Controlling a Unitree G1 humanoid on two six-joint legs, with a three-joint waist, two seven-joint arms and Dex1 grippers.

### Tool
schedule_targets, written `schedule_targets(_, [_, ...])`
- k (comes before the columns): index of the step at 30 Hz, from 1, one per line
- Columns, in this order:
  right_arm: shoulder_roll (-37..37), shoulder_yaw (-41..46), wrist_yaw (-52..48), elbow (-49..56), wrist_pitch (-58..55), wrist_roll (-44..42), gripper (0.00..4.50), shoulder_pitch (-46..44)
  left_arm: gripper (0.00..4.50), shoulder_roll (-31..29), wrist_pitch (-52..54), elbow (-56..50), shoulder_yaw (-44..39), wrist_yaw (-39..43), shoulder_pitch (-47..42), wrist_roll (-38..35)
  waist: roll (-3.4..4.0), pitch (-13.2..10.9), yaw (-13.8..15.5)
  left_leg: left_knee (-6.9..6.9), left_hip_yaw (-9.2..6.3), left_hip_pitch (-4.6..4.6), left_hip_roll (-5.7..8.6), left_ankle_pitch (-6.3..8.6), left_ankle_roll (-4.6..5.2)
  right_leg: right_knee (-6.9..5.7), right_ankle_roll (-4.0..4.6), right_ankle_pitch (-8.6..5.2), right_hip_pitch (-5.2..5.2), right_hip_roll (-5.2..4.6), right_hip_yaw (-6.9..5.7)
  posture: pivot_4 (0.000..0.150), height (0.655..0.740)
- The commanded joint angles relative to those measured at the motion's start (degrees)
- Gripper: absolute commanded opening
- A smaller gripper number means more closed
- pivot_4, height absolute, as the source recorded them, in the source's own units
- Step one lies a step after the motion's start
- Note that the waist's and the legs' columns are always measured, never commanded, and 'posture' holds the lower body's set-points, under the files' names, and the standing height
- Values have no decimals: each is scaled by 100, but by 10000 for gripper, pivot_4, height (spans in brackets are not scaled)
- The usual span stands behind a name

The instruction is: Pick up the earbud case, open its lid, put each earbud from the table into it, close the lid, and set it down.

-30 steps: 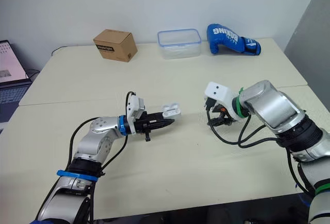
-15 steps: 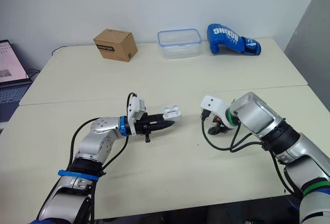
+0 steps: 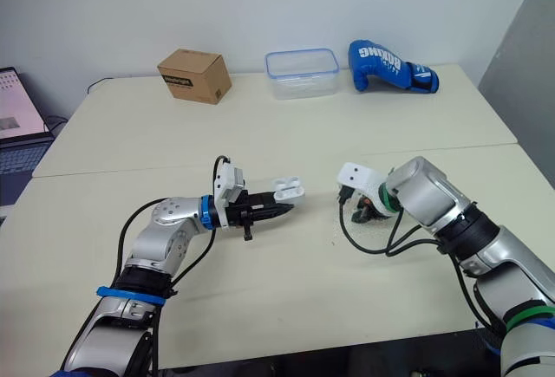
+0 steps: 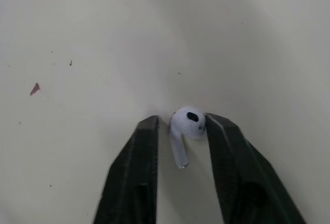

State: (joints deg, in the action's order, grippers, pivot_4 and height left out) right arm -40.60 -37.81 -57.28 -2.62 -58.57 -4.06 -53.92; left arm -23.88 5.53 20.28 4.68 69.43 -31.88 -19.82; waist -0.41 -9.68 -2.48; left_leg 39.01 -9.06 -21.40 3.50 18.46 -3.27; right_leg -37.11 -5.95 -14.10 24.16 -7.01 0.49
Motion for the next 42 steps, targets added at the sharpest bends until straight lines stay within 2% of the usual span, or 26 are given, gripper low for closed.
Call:
schedule_targets(1, [-33, 60, -31, 19, 54, 152, 4485, 9, 7609, -56, -103, -226, -49, 37, -19, 4, 0, 0, -2, 0, 0, 0, 0, 0, 0, -1, 0, 0, 0, 0, 0, 1500, 7307])
schedule_targets(8, [-153, 65, -166, 73, 134, 210, 4485, 38, 7609, -71, -107, -250, -58, 68, 18, 24, 0, 0, -3, 0, 0, 0, 0, 0, 0, 0, 0, 0, 0, 0, 0, 1500, 7307])
schedule_targets(14, [-1020, 159, -1008, 334, 1286, 285, 4485, 232, 7609, -63, -137, -216, -45, 130, 19, 40, 0, 0, 49, 0, 0, -5, 5, 0, 0, 7, -1, 0, 0, -3, -2, 1500, 7307])
schedule_targets(18, [-1269, 236, -1357, 356, 1832, 384, 4485, 458, 7609, -25, -216, -90, -13, 219, -37, 61, 0, 0, 48, 0, 1, -2, -1, 0, 0, 2, -1, 0, 0, 0, -3, 1500, 7307])
schedule_targets(31, [-1157, 471, -1580, 231, 2163, 717, 4485, 766, 7609, 156, -384, 469, -7, 309, -383, 142, -1, 0, 56, 1, 4, -1, 1, 0, 0, 3, -1, 0, -1, -1, -1, 1500, 7307])
schedule_targets(40, [-1084, 591, -1727, 305, 2090, 786, 4485, 814, 7609, 55, -332, 495, -100, 405, -493, 108, -1, 0, 55, 1, 3, -2, 1, 0, 0, 3, -1, 0, -1, -1, -1, 1500, 7307])
schedule_targets(42, [-1074, 598, -1721, 296, 2117, 811, 11665, 830, 7609, 49, -344, 493, -95, 419, -500, 121, -1, 0, 55, 1, 3, -2, 1, 0, 0, 3, -1, 0, -1, -1, -2, 1500, 7307])
